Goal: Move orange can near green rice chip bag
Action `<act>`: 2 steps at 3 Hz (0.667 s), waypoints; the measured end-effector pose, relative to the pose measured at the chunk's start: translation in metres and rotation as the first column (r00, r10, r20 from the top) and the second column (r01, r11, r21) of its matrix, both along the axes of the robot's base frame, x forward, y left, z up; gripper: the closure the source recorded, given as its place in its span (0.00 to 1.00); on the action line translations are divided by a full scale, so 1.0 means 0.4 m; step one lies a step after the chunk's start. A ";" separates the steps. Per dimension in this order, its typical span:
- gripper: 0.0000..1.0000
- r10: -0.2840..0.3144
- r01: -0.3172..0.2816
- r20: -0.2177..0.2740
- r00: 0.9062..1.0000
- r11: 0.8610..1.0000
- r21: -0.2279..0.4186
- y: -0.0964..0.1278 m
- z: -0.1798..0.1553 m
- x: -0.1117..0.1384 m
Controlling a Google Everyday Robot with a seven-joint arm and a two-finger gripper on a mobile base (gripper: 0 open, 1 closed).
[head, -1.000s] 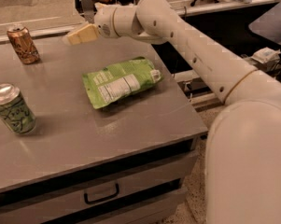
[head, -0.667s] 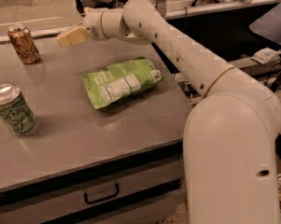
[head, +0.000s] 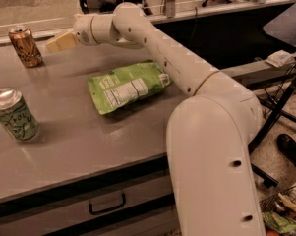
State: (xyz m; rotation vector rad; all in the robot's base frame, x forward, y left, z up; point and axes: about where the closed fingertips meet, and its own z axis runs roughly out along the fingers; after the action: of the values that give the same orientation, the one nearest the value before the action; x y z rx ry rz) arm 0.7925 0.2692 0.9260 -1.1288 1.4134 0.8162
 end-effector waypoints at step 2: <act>0.00 0.039 -0.038 -0.023 0.999 0.999 0.036 0.115 0.010 -0.025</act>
Offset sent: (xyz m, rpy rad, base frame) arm -0.0173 0.0707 0.0057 0.0583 0.0554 0.0628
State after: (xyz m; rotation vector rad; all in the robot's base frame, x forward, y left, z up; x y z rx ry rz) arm 0.7823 0.3152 0.9299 -1.1259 1.3956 0.8817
